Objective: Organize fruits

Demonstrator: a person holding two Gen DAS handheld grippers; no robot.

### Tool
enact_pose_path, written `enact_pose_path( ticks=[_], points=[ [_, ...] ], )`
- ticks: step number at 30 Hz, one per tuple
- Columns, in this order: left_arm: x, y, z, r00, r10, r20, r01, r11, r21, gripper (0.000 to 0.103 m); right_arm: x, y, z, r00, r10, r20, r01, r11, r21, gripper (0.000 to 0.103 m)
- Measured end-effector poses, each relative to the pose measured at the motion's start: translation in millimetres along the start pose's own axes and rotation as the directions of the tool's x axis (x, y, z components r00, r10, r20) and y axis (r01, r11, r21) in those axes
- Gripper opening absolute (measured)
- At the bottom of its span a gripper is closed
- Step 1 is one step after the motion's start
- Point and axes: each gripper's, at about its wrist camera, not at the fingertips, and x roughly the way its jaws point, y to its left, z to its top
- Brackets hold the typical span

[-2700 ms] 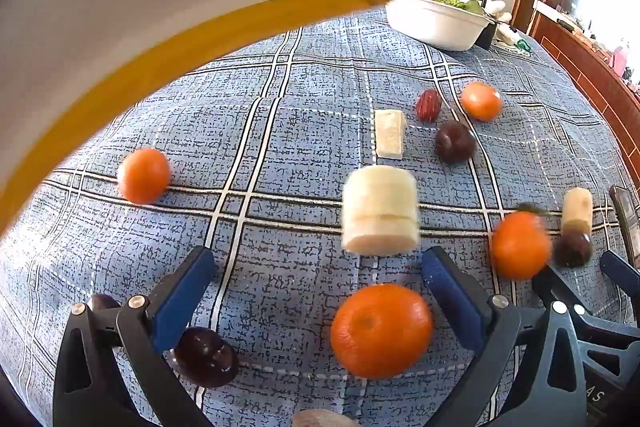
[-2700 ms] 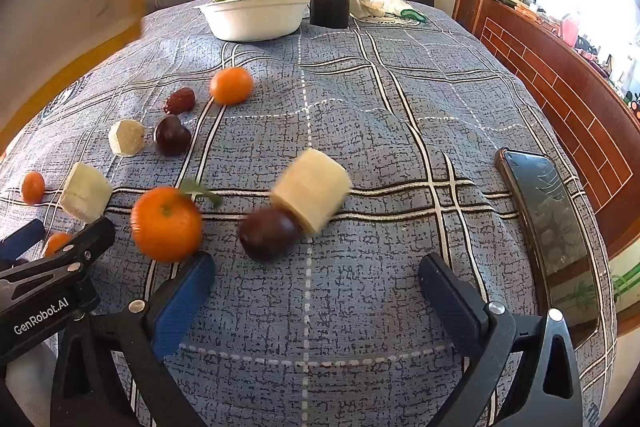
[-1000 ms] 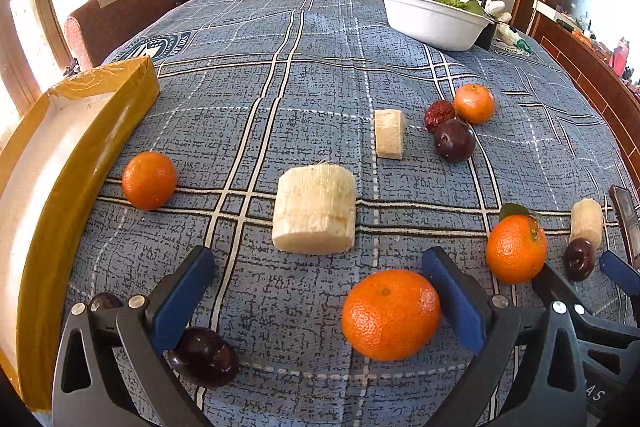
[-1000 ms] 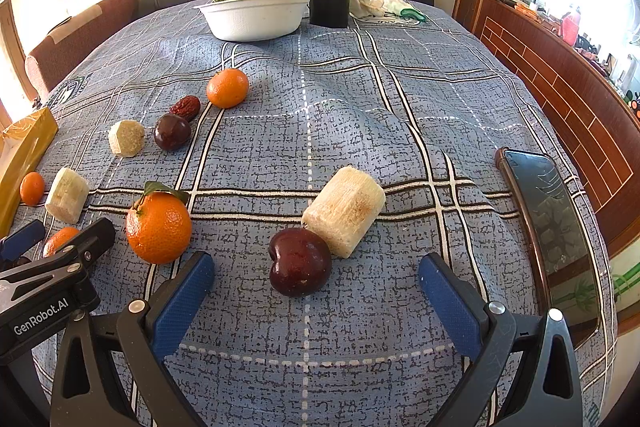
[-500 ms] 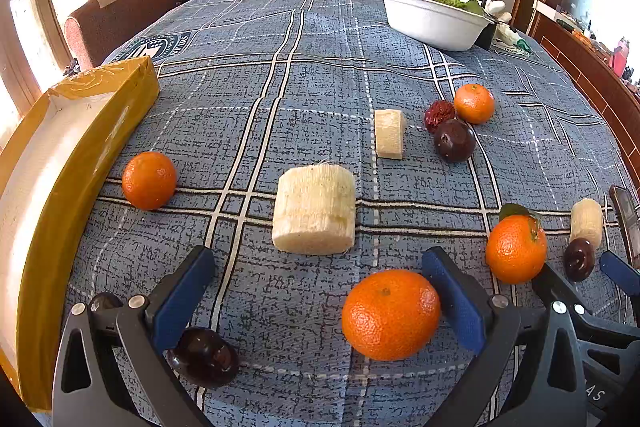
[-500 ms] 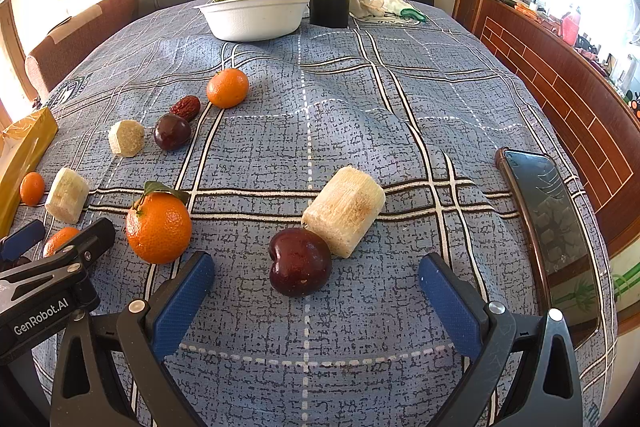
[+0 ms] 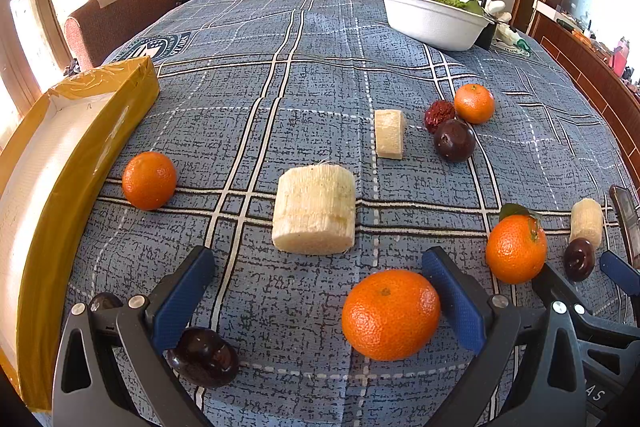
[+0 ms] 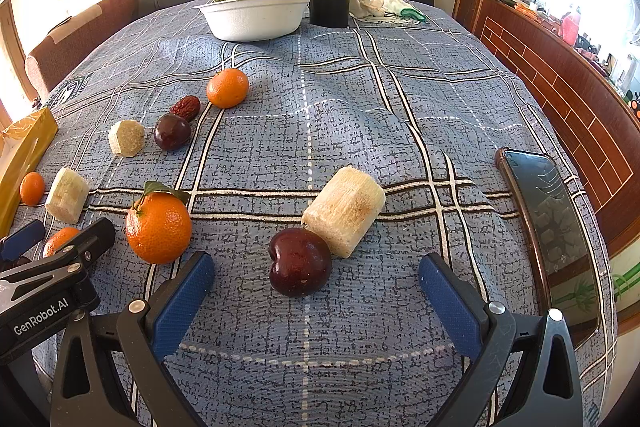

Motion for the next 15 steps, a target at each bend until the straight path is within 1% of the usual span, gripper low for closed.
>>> enact_pose_path(
  ticks=[5,9,13,15],
  points=[
    [-0.1,-0.8,-0.3,1.000,0.007,-0.003,-0.007,1.000,-0.009,0.103,1.0,0.6,1.4,1.000,-0.002,0.000,0.002,1.000,-0.001,0.103],
    [-1.7,0.7,-1.2,0.999,-0.005,-0.042,0.006,1.000,0.011,0.103,2.2,-0.4,1.1,1.000,0.003,-0.005,-0.003,1.000,0.014,0.103],
    [-4.9,3.4,-4.5,0.997,-0.027,-0.074,0.031,0.998,0.049,0.103,-0.2,0.1,0.4,0.998,-0.006,-0.066,0.008,1.000,0.028,0.103],
    [-8.4,6.3,-7.7,0.992,-0.047,-0.113,0.055,0.996,0.070,0.103,-2.1,1.4,-0.8,0.996,-0.006,-0.089,0.008,1.000,0.024,0.103]
  ],
)
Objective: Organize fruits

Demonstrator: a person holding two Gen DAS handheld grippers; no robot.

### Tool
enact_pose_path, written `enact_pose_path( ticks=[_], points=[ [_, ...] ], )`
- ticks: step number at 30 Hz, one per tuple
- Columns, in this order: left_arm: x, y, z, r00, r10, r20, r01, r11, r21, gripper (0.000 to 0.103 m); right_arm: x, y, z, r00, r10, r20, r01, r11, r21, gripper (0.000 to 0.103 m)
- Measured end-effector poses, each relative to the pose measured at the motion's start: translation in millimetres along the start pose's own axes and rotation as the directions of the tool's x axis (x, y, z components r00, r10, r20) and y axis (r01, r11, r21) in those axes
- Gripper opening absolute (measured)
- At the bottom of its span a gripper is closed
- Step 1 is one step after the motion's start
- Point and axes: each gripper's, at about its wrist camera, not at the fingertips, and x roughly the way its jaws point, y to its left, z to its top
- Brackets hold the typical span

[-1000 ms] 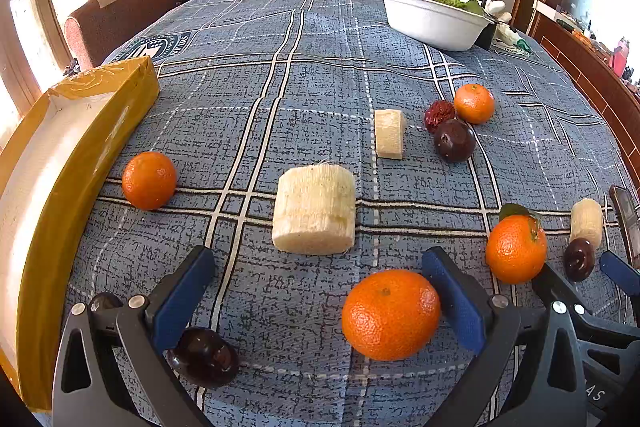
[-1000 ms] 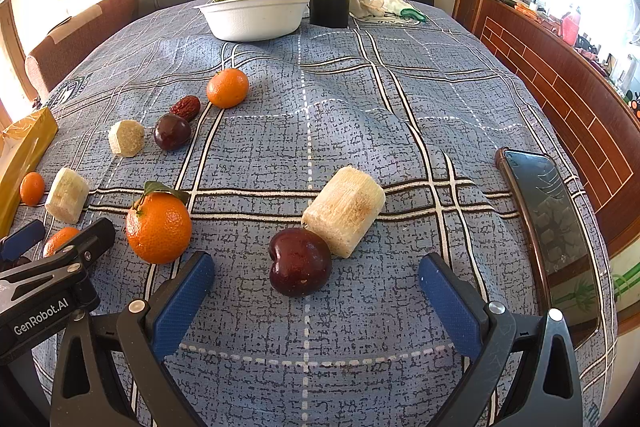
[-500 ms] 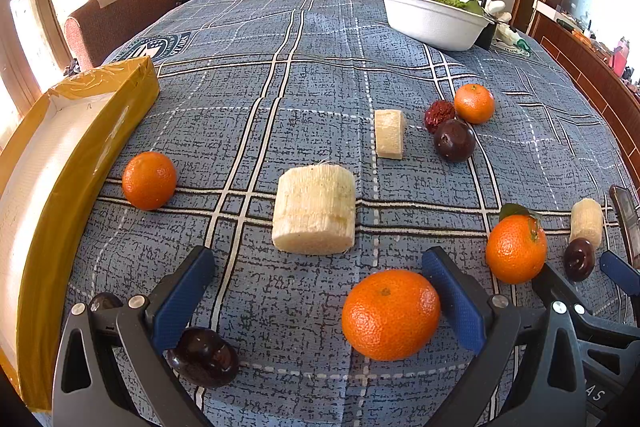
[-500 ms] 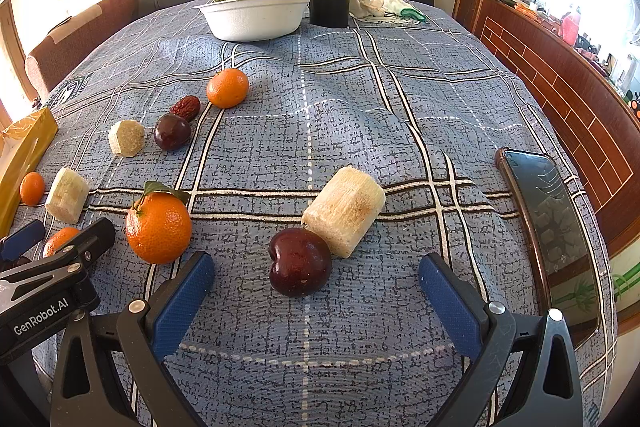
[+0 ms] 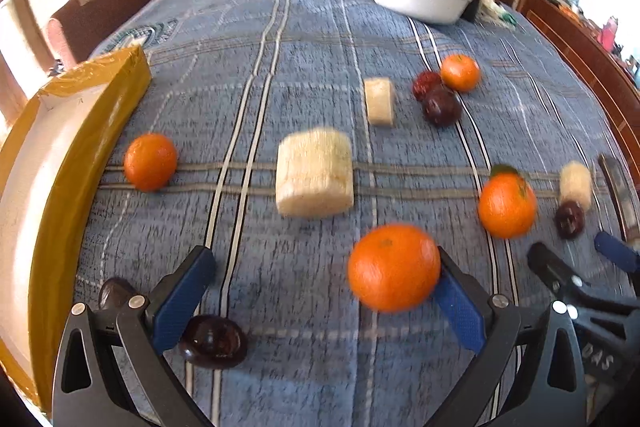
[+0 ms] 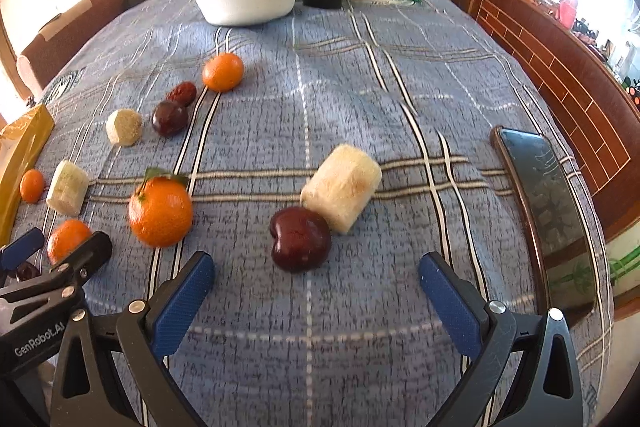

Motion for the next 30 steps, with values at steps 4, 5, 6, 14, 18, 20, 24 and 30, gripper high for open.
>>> enact_pose_path(
  ticks=[4,5,6,14,18,20,24,30],
  points=[
    [-22.3,9.3,-13.3,0.995,-0.095,0.026,0.095,0.996,-0.002,0.099,-4.2,1.8,-6.0,1.000,-0.004,0.005,0.004,1.000,-0.008,0.103],
    [-29.1,13.5,-15.5,0.992,-0.120,0.043,0.121,0.993,-0.009,0.096,-4.9,2.1,-7.0,1.000,-0.005,0.009,0.005,1.000,-0.008,0.103],
    [-42.6,21.1,-18.9,0.986,-0.148,0.078,0.150,0.989,-0.017,0.095,-5.9,1.9,-8.2,1.000,-0.005,0.010,0.005,1.000,-0.007,0.103],
    [-140.1,97.8,-30.1,0.918,-0.056,0.394,0.093,0.993,-0.077,0.095,-50.4,3.9,-18.0,0.989,0.074,0.128,-0.076,0.997,0.012,0.093],
    [-140.9,126.0,-34.6,0.921,-0.016,0.389,0.071,0.989,-0.127,0.095,-56.4,14.9,-13.8,0.975,0.168,0.146,-0.165,0.986,-0.030,0.085],
    [-133.6,125.1,-41.7,0.929,-0.041,0.368,0.090,0.989,-0.116,0.095,-49.6,21.9,-11.8,0.970,0.209,0.123,-0.206,0.978,-0.036,0.075],
    [-115.0,100.9,-54.6,0.945,-0.121,0.305,0.127,0.992,0.001,0.084,-32.8,35.5,-9.0,0.957,0.281,0.074,-0.281,0.960,-0.021,0.064],
    [-86.4,71.2,-61.1,0.957,-0.215,0.196,0.194,0.974,0.120,0.052,-32.3,41.7,-8.2,0.939,0.334,0.080,-0.333,0.942,-0.029,0.059]
  ],
)
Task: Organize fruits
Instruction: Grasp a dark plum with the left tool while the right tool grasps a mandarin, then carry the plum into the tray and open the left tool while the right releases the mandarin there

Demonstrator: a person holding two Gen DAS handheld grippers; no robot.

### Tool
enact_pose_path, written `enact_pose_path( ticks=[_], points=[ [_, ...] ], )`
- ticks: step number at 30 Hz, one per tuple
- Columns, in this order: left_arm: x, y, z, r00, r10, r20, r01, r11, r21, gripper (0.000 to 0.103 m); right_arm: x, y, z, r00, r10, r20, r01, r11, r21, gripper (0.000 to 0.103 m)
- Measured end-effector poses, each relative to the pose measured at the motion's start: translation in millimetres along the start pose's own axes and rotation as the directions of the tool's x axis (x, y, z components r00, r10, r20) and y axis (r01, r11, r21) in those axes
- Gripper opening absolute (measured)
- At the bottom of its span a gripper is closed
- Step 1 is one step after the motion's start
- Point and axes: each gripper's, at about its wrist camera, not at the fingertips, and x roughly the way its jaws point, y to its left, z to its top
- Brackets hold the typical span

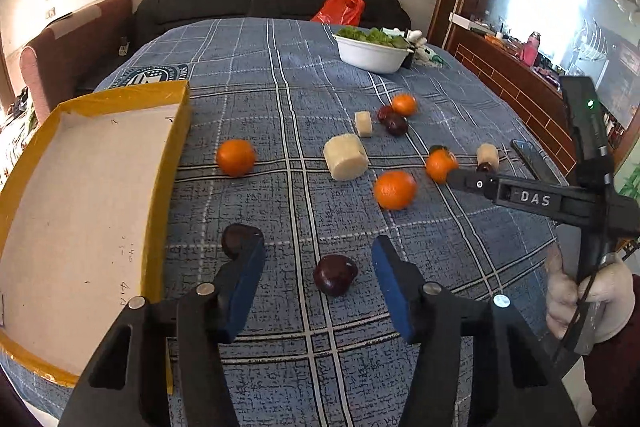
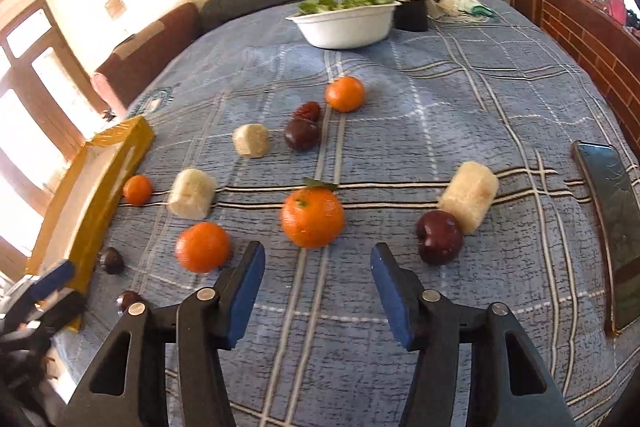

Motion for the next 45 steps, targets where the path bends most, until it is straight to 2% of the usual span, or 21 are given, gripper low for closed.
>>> enact_pose_path(
  ticks=[4,6,9,16,17,19,20,21,22,23,27,30,32,36,39,42,45],
  points=[
    [17.1,-2.2,-2.7,0.998,-0.040,-0.051,0.041,0.999,0.024,0.046,0.1,17.7,0.4,0.994,0.106,-0.017,-0.106,0.994,-0.041,0.059],
    [22.5,-2.7,-6.5,0.996,-0.056,-0.075,0.058,0.998,0.032,0.038,7.0,26.4,1.9,0.987,0.156,-0.040,-0.157,0.987,-0.044,0.059],
    [32.4,-1.7,-11.7,0.990,-0.077,-0.116,0.081,0.996,0.033,0.028,20.5,36.9,3.2,0.981,0.180,-0.068,-0.183,0.982,-0.046,0.059],
    [41.8,1.4,-9.3,0.988,-0.095,-0.126,0.096,0.995,0.002,0.028,44.3,66.5,5.8,0.978,0.176,-0.114,-0.186,0.979,-0.085,0.055],
    [42.7,1.0,-8.7,0.988,-0.092,-0.122,0.093,0.996,-0.004,0.031,45.8,67.4,5.4,0.978,0.174,-0.119,-0.185,0.979,-0.085,0.055],
    [45.0,-2.3,-6.9,0.988,-0.099,-0.117,0.098,0.995,-0.012,0.040,47.6,71.1,6.2,0.978,0.169,-0.119,-0.180,0.980,-0.089,0.048],
    [45.3,-3.9,-6.7,0.989,-0.094,-0.115,0.093,0.996,-0.012,0.042,48.1,71.5,6.5,0.978,0.169,-0.121,-0.180,0.980,-0.084,0.038],
    [46.2,-7.7,-6.5,0.991,-0.070,-0.114,0.071,0.998,-0.001,0.042,49.6,72.3,7.1,0.976,0.174,-0.127,-0.185,0.980,-0.078,0.038],
    [46.7,-10.7,-6.4,0.992,-0.052,-0.113,0.053,0.999,0.012,0.040,50.0,72.7,7.2,0.975,0.181,-0.129,-0.191,0.979,-0.072,0.038],
    [46.5,-13.5,-7.1,0.993,-0.033,-0.111,0.036,0.999,0.022,0.026,49.7,72.5,6.9,0.975,0.181,-0.132,-0.191,0.979,-0.068,0.038],
    [37.4,-5.5,-7.0,0.993,-0.075,-0.095,0.072,0.997,-0.030,0.026,39.9,73.1,5.2,0.974,0.189,-0.129,-0.197,0.979,-0.059,0.038],
    [15.0,9.6,-1.8,0.996,-0.078,-0.048,0.074,0.994,-0.079,0.027,22.2,77.2,5.3,0.975,0.196,-0.107,-0.203,0.977,-0.066,0.038],
    [-3.0,22.8,2.7,0.999,-0.051,-0.011,0.050,0.993,-0.107,0.027,9.5,85.8,6.3,0.973,0.210,-0.092,-0.217,0.973,-0.079,0.038],
    [-42.8,68.9,7.6,0.995,0.079,0.054,-0.067,0.977,-0.205,0.027,-14.0,118.3,7.9,0.961,0.267,-0.079,-0.275,0.953,-0.128,0.038],
    [-64.4,112.6,0.2,0.974,0.218,0.053,-0.194,0.937,-0.290,0.027,-18.4,149.7,5.4,0.942,0.321,-0.094,-0.333,0.929,-0.165,0.039],
    [-73.6,152.7,-12.6,0.952,0.307,0.017,-0.279,0.887,-0.369,0.027,-14.0,187.9,0.5,0.915,0.380,-0.133,-0.400,0.895,-0.199,0.039],
    [-74.8,181.2,-22.4,0.940,0.342,-0.021,-0.317,0.847,-0.426,0.027,-2.4,226.6,-8.1,0.897,0.405,-0.178,-0.439,0.866,-0.238,0.039]
  ],
)
